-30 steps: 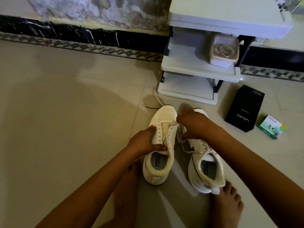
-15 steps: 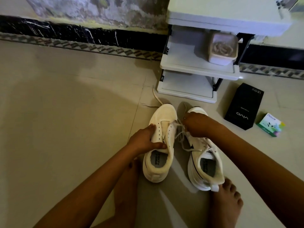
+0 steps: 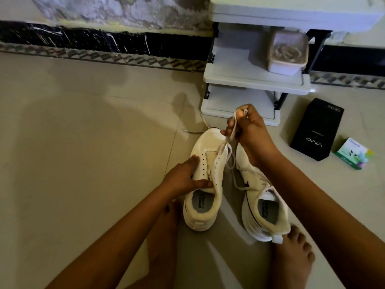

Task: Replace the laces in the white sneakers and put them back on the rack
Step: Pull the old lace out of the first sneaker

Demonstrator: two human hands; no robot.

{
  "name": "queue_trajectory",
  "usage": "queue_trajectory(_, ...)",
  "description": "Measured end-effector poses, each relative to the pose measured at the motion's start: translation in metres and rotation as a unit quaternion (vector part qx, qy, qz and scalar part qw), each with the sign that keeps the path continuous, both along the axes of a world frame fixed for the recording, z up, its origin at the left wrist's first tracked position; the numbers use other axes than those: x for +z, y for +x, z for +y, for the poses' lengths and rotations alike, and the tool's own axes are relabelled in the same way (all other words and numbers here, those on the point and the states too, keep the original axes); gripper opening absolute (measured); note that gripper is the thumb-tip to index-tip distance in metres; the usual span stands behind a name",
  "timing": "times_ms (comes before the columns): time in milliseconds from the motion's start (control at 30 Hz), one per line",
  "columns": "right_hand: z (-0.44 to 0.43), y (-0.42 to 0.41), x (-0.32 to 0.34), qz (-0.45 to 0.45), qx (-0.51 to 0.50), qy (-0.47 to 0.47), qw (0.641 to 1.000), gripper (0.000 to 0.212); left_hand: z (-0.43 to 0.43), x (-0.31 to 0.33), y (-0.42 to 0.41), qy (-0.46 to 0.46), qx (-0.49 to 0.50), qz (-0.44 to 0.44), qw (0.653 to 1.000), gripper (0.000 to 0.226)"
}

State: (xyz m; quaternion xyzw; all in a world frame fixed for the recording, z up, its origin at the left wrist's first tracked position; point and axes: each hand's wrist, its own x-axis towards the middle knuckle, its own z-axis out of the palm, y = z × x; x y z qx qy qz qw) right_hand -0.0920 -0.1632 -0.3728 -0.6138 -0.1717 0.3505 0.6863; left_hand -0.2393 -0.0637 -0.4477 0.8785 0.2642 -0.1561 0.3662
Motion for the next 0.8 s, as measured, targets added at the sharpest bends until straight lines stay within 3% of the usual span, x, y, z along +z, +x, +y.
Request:
queue_trajectory(67,0.005,0.008,0.011,-0.011,-0.003,-0.032,0.999,0.019,-0.001,0.001,0.001,0.003,-0.003,0.002,1.000,0.092)
queue_trajectory(133,0.003,0.018,0.011,-0.148,0.029,-0.124,0.981,0.014,-0.001,0.001,0.000,0.002,-0.001,0.002,1.000,0.093)
queue_trajectory(200,-0.004,0.027,0.002,-0.370,0.085,-0.225,0.897,0.011,-0.001,0.000,-0.001,0.002,-0.003,0.006,1.000,0.095)
queue_trajectory(267,-0.012,0.034,-0.011,-0.483,0.164,-0.292,0.809,0.019,-0.001,-0.001,-0.001,0.004,-0.002,0.010,1.000,0.096)
queue_trajectory(400,-0.022,0.038,-0.042,-0.523,0.308,-0.418,0.676,0.041,-0.001,0.000,0.000,0.005,-0.003,0.011,1.000,0.097)
queue_trajectory(467,-0.026,0.038,-0.058,-0.536,0.332,-0.448,0.634,0.041,-0.001,0.000,0.000,0.000,0.000,0.010,1.000,0.097)
queue_trajectory(567,-0.030,0.039,-0.069,-0.566,0.312,-0.440,0.623,0.031,-0.001,0.000,0.000,0.002,0.000,0.011,1.000,0.097)
queue_trajectory(667,-0.032,0.040,-0.065,-0.559,0.253,-0.379,0.693,0.025,-0.001,-0.001,-0.001,0.000,0.003,0.009,1.000,0.097)
queue_trajectory(800,-0.027,0.030,-0.055,-0.588,0.211,-0.321,0.712,0.027,-0.001,-0.001,-0.001,-0.004,0.007,0.006,1.000,0.098)
